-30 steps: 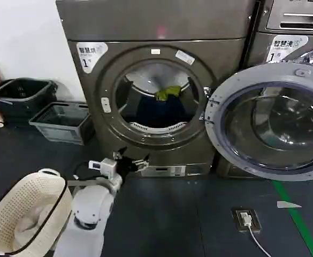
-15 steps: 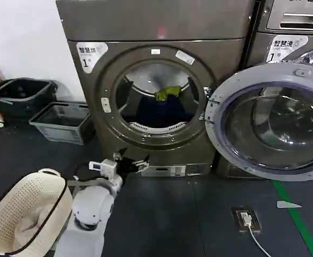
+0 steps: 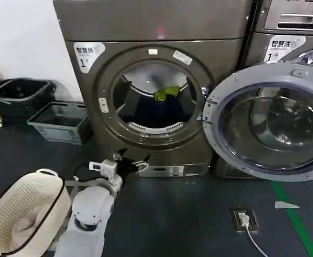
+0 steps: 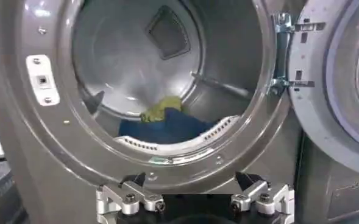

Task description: Grasp the clothes from the dryer.

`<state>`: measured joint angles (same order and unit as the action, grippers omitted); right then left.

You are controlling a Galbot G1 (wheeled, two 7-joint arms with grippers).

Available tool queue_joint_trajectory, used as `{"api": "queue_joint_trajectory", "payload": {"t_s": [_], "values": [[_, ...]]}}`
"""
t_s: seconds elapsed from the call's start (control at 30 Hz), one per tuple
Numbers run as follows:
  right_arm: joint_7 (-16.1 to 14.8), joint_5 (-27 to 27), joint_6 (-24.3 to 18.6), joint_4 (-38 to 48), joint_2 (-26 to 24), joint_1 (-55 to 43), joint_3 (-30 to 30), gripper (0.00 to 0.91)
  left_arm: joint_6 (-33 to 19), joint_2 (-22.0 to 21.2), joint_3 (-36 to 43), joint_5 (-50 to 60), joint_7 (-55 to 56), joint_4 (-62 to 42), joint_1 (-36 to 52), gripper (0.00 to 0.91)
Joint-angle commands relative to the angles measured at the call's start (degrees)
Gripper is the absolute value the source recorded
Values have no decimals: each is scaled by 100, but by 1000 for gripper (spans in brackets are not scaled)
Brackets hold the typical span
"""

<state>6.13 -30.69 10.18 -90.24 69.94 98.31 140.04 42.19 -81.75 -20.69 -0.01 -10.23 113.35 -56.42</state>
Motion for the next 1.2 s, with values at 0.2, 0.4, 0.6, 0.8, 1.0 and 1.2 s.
{"api": "queue_joint_trajectory", "payload": {"t_s": [0.2,0.4,0.6,0.8,1.0,1.2], "values": [[38,4,-20,6,-2,2,0,907,281,-18,-1,5,14,-33,-11,907],[21,6,-44,10,23,3,-16,907,281,-5,-5,-2,7,-53,-17,907],[8,8,-51,10,19,-3,-28,907,281,-10,-1,11,16,-92,82,907],[-4,12,-68,11,20,-10,-32,907,281,-27,3,19,19,-100,73,907],[102,29,-240,5,45,-25,-102,907,281,-35,9,27,19,-108,72,907],[143,6,-282,46,42,-35,-103,907,281,-34,8,36,46,-77,41,907]]}}
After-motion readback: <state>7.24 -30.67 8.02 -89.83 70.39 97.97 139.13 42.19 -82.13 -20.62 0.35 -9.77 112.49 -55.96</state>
